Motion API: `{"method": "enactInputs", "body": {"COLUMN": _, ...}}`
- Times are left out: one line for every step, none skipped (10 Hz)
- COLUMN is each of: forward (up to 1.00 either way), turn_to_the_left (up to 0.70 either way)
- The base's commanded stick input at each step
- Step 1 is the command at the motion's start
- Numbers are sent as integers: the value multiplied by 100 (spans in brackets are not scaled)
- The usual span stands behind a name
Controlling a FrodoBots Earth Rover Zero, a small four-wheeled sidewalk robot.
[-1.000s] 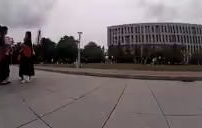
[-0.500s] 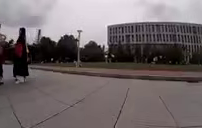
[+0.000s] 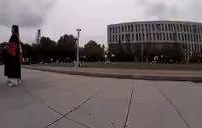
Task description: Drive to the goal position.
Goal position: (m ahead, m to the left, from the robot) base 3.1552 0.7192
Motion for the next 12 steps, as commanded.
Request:
{"method": "enactInputs", "body": {"forward": 60, "turn_to_the_left": 1}}
{"method": "enactInputs", "body": {"forward": 60, "turn_to_the_left": 1}}
{"method": "enactInputs", "body": {"forward": 60, "turn_to_the_left": 1}}
{"method": "enactInputs", "body": {"forward": 60, "turn_to_the_left": 1}}
{"method": "enactInputs", "body": {"forward": 60, "turn_to_the_left": 1}}
{"method": "enactInputs", "body": {"forward": 60, "turn_to_the_left": 1}}
{"method": "enactInputs", "body": {"forward": 60, "turn_to_the_left": 1}}
{"method": "enactInputs", "body": {"forward": 60, "turn_to_the_left": 1}}
{"method": "enactInputs", "body": {"forward": 60, "turn_to_the_left": 1}}
{"method": "enactInputs", "body": {"forward": 60, "turn_to_the_left": 1}}
{"method": "enactInputs", "body": {"forward": 60, "turn_to_the_left": 1}}
{"method": "enactInputs", "body": {"forward": 60, "turn_to_the_left": 1}}
